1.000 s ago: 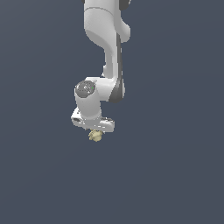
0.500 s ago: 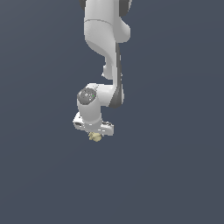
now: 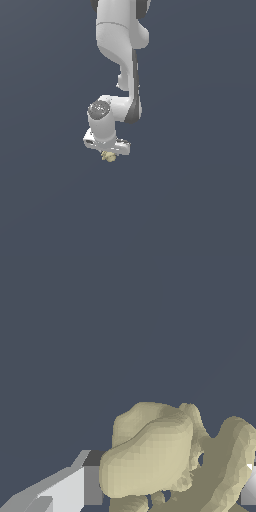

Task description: Pick up the object and move it to a goal position.

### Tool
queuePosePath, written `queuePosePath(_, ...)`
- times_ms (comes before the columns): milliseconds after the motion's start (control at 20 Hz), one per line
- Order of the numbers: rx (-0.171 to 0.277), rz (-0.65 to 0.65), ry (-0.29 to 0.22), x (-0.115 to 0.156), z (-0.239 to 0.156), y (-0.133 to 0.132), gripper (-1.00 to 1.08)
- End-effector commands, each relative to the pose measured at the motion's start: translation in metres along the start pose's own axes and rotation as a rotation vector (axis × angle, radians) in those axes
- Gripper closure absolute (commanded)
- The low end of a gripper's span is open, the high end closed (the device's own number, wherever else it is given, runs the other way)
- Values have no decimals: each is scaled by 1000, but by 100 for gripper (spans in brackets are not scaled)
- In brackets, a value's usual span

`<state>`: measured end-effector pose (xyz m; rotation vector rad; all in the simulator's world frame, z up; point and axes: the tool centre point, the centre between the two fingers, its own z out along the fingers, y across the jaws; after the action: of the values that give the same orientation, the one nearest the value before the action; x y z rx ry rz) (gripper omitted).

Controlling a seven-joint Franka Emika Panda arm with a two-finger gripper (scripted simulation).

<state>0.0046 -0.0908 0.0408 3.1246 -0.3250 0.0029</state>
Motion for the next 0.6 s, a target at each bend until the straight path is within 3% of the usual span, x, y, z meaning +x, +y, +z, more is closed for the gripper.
queuePosePath(0,0,0,-1,-1,0,0,108)
queuePosePath(550,0,0,-1,-22,-20,-15,108)
